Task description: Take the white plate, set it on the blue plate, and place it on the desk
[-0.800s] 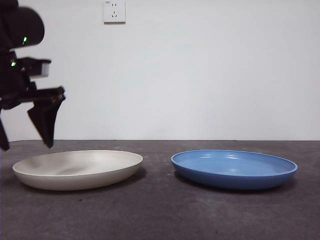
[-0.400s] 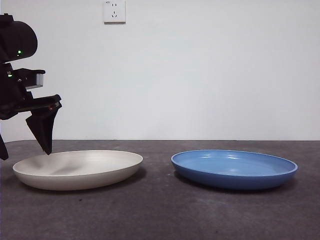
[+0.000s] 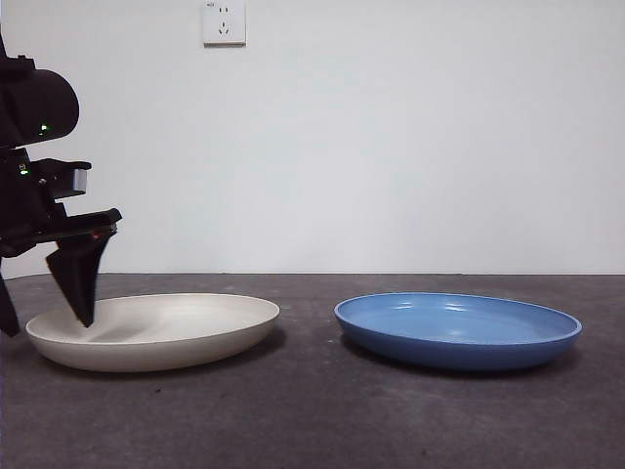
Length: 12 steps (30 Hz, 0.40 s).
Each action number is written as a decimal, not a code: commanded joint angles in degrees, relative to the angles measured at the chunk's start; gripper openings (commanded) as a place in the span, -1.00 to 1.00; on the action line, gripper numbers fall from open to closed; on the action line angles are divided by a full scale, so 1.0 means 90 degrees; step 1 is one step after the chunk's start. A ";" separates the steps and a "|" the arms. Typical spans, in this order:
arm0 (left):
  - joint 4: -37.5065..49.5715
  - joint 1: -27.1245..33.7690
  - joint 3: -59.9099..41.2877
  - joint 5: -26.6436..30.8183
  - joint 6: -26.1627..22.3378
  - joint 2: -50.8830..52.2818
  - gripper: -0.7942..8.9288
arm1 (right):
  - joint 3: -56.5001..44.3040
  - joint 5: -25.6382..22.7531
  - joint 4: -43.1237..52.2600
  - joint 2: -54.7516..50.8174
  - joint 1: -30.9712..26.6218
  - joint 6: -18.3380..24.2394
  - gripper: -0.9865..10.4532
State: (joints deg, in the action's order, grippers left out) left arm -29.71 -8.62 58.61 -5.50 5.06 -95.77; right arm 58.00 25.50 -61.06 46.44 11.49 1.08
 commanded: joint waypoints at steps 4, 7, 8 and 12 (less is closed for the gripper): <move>0.0073 0.0000 0.0114 -0.0015 0.0063 -0.0087 -0.81 | 0.0117 -0.0005 0.0073 0.0034 0.0019 -0.0049 -0.05; 0.0109 -0.0002 0.0114 -0.0015 0.0087 -0.0087 -0.82 | 0.0117 -0.0005 0.0092 0.0034 0.0019 -0.0049 -0.05; 0.0114 0.0000 0.0114 -0.0015 0.0148 -0.0083 -0.82 | 0.0117 -0.0005 0.0092 0.0034 0.0019 -0.0049 -0.05; 0.0138 0.0000 0.0119 -0.0017 0.0231 -0.0002 -0.82 | 0.0117 -0.0010 0.0092 0.0034 0.0019 -0.0049 -0.05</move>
State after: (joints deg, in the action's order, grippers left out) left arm -28.84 -8.64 58.61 -6.04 6.79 -95.59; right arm 58.00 25.47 -60.64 46.44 11.49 1.08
